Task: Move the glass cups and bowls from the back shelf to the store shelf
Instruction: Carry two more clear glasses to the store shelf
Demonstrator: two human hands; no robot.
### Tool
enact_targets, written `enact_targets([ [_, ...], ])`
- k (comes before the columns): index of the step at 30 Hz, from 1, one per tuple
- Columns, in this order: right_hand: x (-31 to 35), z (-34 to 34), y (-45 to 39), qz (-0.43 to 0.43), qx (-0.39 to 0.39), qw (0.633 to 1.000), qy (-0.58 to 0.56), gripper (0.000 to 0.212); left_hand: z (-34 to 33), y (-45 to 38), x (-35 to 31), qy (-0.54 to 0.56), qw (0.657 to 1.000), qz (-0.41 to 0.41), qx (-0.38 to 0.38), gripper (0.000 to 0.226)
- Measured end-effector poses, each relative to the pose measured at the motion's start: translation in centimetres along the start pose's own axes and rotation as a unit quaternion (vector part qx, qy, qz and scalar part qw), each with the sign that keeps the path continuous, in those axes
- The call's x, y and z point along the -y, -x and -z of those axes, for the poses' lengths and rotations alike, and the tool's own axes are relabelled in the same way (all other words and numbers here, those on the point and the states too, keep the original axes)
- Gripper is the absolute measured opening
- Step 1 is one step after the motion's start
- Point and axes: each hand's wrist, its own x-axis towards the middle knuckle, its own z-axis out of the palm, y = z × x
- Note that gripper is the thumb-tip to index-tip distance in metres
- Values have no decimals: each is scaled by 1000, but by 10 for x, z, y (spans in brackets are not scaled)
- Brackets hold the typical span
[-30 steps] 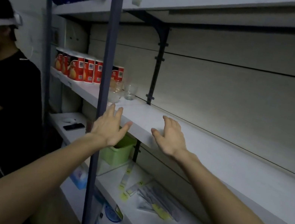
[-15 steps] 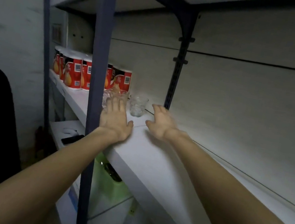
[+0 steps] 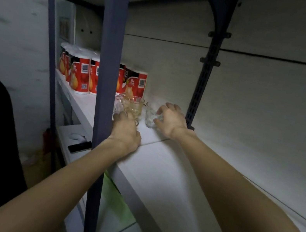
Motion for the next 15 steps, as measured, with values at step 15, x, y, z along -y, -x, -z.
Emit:
enact_targets([
  [15,-18,29,89,-129,-56,983,-116,25,-6,12,10,72,984,-163,-18,57],
])
